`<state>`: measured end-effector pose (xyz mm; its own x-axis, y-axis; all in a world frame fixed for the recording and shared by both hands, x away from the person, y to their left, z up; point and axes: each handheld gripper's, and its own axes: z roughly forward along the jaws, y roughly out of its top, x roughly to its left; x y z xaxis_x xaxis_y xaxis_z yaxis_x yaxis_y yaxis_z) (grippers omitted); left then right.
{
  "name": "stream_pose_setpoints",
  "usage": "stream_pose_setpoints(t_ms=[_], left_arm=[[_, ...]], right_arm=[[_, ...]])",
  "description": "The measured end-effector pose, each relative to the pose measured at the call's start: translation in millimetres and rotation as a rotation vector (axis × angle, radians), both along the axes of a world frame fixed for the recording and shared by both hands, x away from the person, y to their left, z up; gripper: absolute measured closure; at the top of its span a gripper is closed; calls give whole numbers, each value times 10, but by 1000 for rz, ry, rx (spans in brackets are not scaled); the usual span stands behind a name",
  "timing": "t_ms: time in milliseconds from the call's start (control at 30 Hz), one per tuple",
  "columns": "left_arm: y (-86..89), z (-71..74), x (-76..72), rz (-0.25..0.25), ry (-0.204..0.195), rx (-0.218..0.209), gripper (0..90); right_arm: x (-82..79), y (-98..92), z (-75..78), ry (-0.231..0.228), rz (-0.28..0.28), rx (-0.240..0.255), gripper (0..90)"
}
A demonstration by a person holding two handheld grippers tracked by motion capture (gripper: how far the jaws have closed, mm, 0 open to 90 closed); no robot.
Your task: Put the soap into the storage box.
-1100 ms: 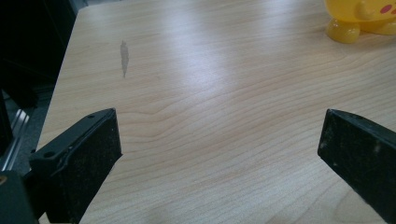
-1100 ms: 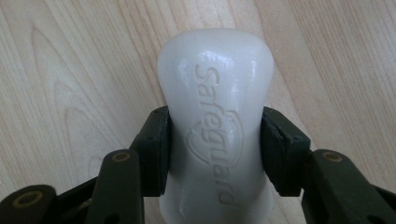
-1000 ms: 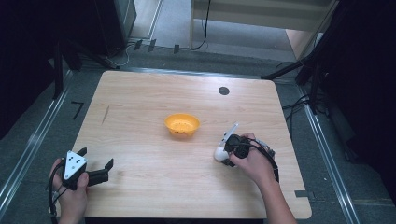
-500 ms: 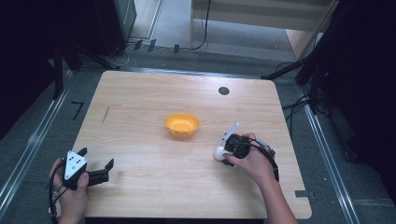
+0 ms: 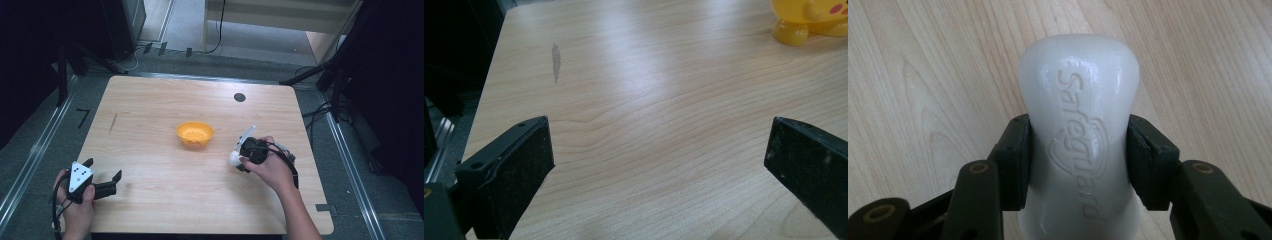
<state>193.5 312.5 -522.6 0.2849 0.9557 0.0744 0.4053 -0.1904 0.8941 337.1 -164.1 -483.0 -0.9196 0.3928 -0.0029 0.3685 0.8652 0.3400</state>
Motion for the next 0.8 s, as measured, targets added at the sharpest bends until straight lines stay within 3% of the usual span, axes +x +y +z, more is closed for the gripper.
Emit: stream_pose_setpoints(t_ms=[800], left_arm=[[1,1,-1,-1,1,0,0]], right_arm=[[124,68,116,-6,27,5,509]])
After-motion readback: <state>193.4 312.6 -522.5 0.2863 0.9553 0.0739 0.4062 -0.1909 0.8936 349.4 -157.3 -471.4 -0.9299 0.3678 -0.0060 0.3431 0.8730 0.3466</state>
